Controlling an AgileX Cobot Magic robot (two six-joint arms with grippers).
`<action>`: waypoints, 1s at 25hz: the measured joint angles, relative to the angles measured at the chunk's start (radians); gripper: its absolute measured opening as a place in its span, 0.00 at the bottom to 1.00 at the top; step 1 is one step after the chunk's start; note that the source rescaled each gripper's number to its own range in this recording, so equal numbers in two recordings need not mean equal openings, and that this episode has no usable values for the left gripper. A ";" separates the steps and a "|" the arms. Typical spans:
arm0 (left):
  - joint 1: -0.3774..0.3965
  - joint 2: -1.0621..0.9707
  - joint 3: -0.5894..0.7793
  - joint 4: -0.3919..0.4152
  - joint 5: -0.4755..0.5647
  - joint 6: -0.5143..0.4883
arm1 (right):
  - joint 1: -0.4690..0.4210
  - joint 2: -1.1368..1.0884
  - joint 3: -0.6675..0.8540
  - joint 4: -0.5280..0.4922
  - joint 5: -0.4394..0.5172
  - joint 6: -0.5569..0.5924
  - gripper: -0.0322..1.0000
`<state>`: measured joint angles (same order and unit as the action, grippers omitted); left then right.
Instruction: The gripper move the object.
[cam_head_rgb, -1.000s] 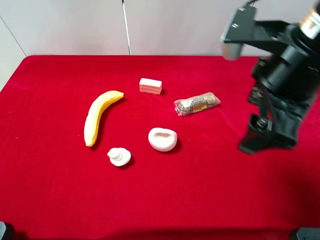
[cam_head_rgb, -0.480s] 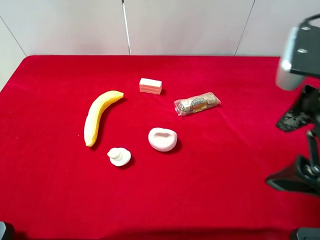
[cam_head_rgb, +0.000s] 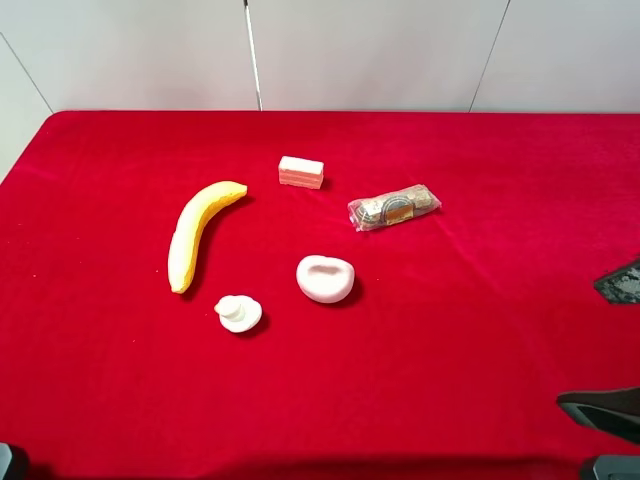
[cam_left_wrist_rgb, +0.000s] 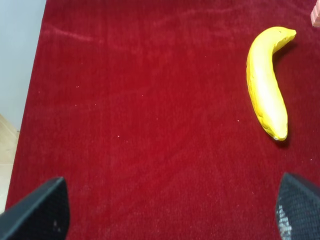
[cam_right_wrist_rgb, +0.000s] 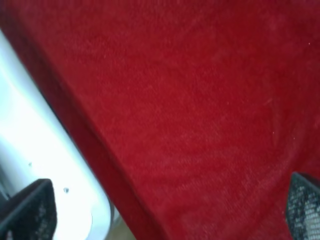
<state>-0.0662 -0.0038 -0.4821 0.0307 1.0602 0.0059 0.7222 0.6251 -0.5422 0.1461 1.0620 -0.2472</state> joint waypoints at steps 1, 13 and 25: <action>0.000 0.000 0.000 0.000 0.000 0.000 | 0.000 -0.014 0.014 0.000 -0.017 0.011 1.00; 0.000 0.000 0.000 0.000 0.000 0.000 | 0.000 -0.205 0.040 -0.103 -0.029 0.164 1.00; 0.000 0.000 0.000 0.000 0.000 0.000 | -0.247 -0.308 0.045 -0.207 -0.039 0.258 1.00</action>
<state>-0.0662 -0.0038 -0.4821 0.0307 1.0602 0.0059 0.4750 0.3168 -0.4974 -0.0606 1.0235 0.0112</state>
